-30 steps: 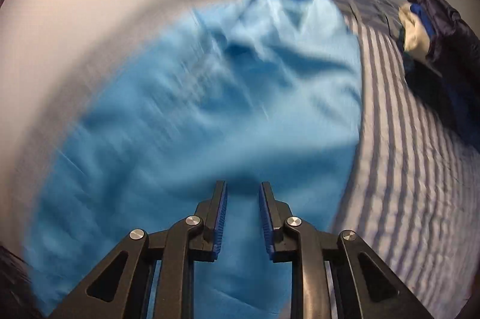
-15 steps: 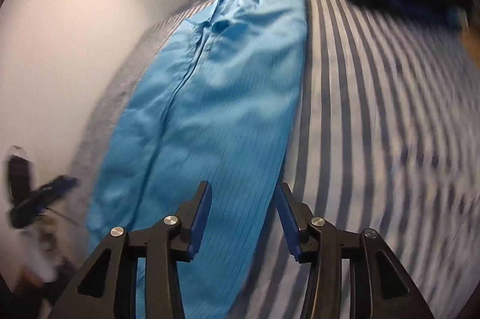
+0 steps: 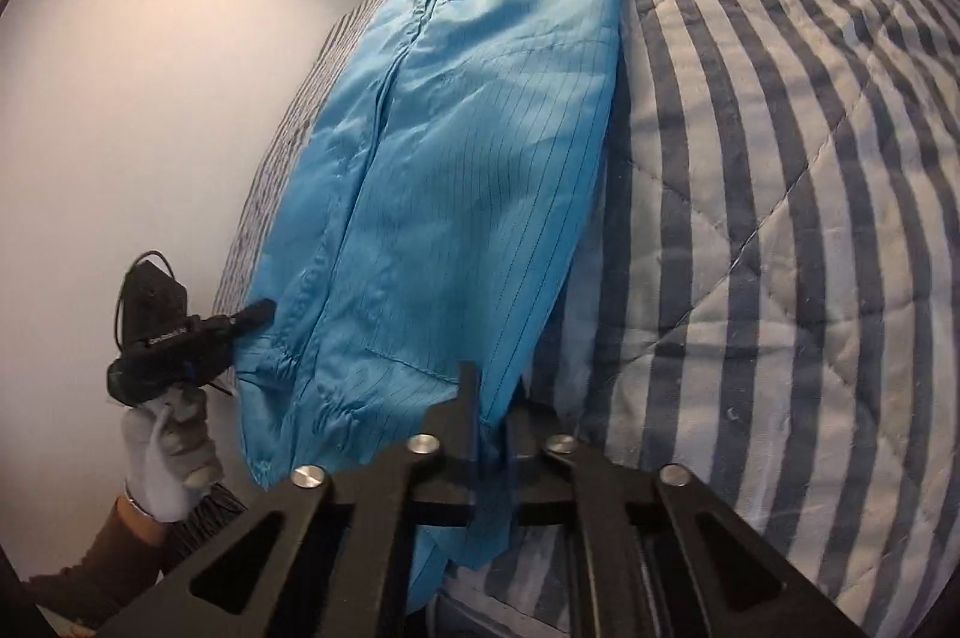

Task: Fold large clothes
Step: 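Grasp the hem with both tools and fold it up toward the collar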

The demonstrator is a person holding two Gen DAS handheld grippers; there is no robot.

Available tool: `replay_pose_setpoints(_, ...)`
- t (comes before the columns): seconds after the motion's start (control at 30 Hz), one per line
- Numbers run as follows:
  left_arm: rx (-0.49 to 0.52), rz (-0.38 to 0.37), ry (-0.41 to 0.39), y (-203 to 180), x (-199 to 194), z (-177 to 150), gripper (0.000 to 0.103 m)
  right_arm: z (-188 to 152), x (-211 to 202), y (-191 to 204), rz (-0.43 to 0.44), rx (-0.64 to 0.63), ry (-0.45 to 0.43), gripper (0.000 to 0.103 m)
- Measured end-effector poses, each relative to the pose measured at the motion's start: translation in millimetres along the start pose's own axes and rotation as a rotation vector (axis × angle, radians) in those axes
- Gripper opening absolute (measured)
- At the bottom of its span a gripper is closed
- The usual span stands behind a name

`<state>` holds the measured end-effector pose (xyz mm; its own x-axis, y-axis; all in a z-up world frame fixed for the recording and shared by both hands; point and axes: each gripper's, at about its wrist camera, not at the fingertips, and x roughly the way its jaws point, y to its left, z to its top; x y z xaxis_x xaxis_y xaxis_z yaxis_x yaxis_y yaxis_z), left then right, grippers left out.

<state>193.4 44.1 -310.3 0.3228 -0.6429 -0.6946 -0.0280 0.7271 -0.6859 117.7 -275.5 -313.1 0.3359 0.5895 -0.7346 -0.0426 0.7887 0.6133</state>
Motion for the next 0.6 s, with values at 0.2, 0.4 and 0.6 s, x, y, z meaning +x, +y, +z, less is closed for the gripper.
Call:
replay_pose_setpoints(0.2,0.004,0.021,0.020,-4,11,3,0.025,4,-1,-4,0.048,0.038,0.002,0.014)
replay_pose_setpoints(0.4,-0.053,-0.056,0.040,8,17,-3,0.016,-15,10,-20,0.198,0.141,0.011,0.032)
replay_pose_setpoints(0.6,-0.017,-0.078,0.042,-7,12,-5,0.001,-14,11,4,0.179,0.058,0.006,0.002)
